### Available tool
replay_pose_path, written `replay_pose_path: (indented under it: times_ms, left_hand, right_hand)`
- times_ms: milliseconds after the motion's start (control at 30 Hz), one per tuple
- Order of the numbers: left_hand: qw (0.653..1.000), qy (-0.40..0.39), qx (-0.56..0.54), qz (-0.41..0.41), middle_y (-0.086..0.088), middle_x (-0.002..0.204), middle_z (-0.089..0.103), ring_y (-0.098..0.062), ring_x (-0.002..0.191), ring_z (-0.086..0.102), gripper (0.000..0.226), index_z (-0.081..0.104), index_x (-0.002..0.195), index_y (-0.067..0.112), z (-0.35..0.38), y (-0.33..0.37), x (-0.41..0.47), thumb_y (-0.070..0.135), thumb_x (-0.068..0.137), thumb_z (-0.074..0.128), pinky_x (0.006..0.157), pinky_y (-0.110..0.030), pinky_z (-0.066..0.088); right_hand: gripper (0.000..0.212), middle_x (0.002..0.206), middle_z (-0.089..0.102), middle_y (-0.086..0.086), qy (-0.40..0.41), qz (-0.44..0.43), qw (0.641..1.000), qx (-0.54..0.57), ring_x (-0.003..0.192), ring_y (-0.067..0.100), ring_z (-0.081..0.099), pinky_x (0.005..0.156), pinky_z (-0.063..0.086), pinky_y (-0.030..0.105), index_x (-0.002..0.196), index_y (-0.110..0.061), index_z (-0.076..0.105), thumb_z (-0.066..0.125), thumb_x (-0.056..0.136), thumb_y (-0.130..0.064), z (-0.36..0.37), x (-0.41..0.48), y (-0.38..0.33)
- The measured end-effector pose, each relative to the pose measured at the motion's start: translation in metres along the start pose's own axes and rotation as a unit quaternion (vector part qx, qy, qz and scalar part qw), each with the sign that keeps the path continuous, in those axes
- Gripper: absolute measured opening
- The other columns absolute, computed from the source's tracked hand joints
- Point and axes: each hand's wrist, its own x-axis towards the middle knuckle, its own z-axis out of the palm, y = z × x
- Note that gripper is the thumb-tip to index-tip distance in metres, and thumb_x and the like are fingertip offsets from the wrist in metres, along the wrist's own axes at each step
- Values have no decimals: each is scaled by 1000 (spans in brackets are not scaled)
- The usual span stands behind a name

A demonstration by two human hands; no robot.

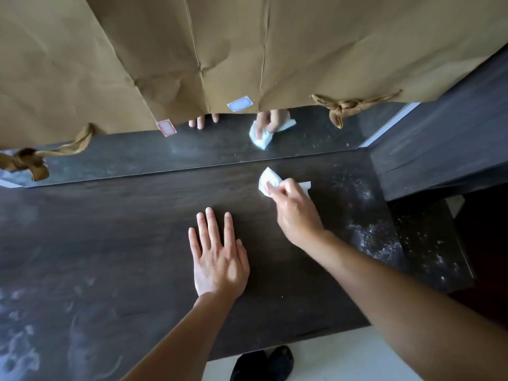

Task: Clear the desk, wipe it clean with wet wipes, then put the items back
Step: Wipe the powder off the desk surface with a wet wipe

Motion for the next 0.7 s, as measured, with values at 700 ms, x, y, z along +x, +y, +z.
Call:
replay_pose_path:
  times_ms: [700]
  left_hand:
    - [1000, 0, -28, 11, -25, 154, 19, -40, 144, 13, 57, 36, 145, 7, 3, -2, 2, 28, 92, 37, 115, -55, 14]
  right_hand:
    - [27, 92, 59, 16, 103, 141, 984, 34, 83, 34, 61, 74, 34, 13, 97, -11, 75, 58, 82, 4, -13, 54, 47]
